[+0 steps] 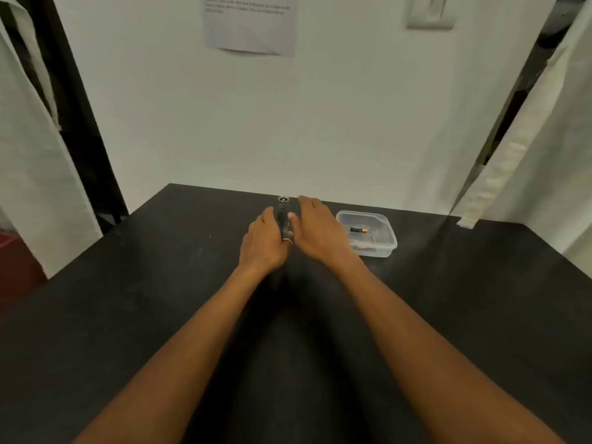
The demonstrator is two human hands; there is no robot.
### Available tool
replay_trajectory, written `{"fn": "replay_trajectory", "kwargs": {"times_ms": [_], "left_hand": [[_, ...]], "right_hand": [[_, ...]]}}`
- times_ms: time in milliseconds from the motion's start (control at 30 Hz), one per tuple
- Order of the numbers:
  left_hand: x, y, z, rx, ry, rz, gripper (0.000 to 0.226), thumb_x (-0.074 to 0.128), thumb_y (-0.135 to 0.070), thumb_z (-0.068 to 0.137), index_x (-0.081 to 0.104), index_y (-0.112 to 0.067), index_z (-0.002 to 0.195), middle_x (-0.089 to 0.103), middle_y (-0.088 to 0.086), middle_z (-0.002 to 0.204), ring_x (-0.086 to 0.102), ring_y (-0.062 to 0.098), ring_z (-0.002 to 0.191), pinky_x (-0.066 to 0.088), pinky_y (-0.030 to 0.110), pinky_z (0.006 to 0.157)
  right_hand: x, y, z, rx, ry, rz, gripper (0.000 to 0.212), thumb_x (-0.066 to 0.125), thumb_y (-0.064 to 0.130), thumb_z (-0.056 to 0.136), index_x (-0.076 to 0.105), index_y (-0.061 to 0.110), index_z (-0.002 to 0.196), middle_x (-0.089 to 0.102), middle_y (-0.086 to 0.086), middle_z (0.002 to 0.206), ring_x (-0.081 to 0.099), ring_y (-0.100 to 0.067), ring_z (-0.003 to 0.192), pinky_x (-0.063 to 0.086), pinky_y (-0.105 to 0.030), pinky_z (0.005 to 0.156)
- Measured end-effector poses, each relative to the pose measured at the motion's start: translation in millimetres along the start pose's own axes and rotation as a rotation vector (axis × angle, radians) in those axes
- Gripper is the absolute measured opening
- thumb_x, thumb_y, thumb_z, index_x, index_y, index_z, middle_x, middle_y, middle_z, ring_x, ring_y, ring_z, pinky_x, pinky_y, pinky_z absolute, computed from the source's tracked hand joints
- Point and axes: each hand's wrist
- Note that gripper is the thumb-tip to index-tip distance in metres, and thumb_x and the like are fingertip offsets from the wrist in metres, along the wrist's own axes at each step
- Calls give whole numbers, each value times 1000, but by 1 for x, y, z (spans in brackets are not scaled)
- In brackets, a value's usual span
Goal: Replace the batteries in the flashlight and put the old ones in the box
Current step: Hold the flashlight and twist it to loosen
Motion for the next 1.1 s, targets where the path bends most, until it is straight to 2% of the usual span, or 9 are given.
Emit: {"fn": "replay_trajectory", "kwargs": {"times_ms": [200,333,433,500,567,667,733,900,1100], "left_hand": [[17,6,29,-26,70,-117,35,51,-32,100,52,-12,129,67,9,118,66,30,101,57,53,85],[25,10,31,-34,57,-147,32,46,-30,103,53,-6,125,66,12,114,65,30,99,57,51,86],[25,11,23,0,34,-174,14,50,-12,98,51,-8,111,62,10,106,62,29,91,56,51,79],[25,13,13,78,30,-183,19,50,0,93,50,-12,108,57,8,108,58,27,90,55,46,76],[23,12,2,135,16,-227,19,53,-8,99,50,-18,116,54,2,116,57,19,94,54,38,77],[20,3,-19,148,8,-385,30,55,-29,104,47,-22,133,55,-6,123,58,8,101,49,23,82],[21,-8,-33,92,27,-529,40,60,-32,102,45,-25,138,57,-9,123,61,7,104,54,21,81],[33,-32,-64,-129,-39,-878,37,72,-34,95,51,-30,126,63,-4,114,72,15,95,61,22,65],[47,-35,-78,-143,-101,-780,21,71,-45,93,67,-25,98,72,-1,92,73,9,71,59,22,58]], "right_hand": [[20,11,47,-29,40,45,48,43,31,109,37,10,152,54,-14,144,51,-33,132,48,-46,95],[30,11,49,-66,-33,6,24,50,18,105,58,5,123,60,-12,122,60,-29,106,42,-32,77],[22,5,41,-47,-28,85,17,52,12,103,62,6,115,59,-8,112,57,-23,94,39,-30,76],[12,-4,31,-6,-39,152,11,52,9,101,63,10,104,58,-4,103,53,-18,86,39,-30,74],[0,-16,16,62,-103,260,17,53,9,102,66,9,112,62,-1,104,55,-14,90,41,-25,76],[-19,-37,-17,205,-182,544,26,60,17,103,66,10,127,70,-1,116,66,-13,105,54,-25,88],[-25,-50,-37,306,-196,702,20,64,23,102,70,14,118,74,-1,108,72,-18,102,61,-32,89],[-19,-67,-87,479,-219,865,18,67,37,99,75,24,92,77,2,86,72,-11,81,55,-21,65],[-5,-75,-112,574,-238,819,38,64,55,96,76,20,85,75,0,74,69,-6,64,52,-25,59]]}}
Point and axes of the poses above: each hand's wrist, its own z-axis towards the middle knuckle, its own x-axis out of the palm, y = z × x
